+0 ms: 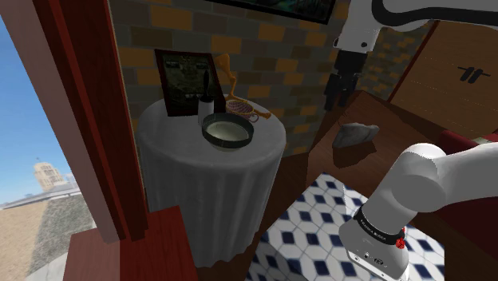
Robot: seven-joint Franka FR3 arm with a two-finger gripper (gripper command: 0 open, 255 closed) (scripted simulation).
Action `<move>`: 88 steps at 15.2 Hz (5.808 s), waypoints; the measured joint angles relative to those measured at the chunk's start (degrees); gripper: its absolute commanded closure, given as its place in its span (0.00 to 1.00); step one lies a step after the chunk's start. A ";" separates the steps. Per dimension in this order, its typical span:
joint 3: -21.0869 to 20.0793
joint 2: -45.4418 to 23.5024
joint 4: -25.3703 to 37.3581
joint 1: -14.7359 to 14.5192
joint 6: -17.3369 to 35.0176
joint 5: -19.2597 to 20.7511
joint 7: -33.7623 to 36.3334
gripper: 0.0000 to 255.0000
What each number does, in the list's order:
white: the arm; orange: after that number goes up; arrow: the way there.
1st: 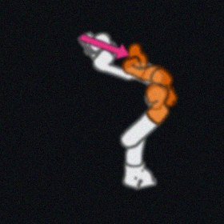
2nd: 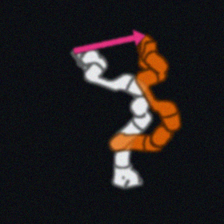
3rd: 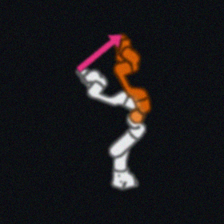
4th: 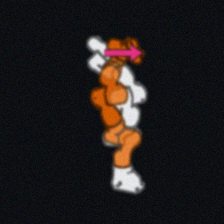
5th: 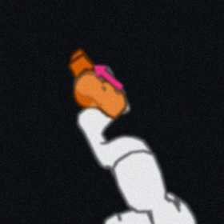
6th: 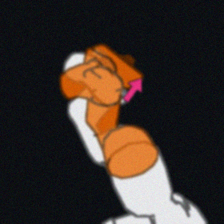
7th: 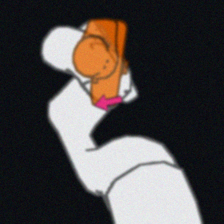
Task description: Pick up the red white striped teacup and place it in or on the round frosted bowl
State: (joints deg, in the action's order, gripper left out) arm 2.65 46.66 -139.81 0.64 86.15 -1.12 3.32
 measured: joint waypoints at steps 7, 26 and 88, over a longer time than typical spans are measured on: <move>-1.50 -9.83 1.73 -0.54 9.10 -0.43 1.63 0.00; -4.05 -50.01 26.16 -0.97 28.90 2.90 7.28 0.00; -3.52 -74.57 66.69 -2.09 15.10 5.62 9.02 1.00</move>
State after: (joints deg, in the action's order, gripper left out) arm -0.87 -27.91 -73.13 -1.45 101.25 4.51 12.33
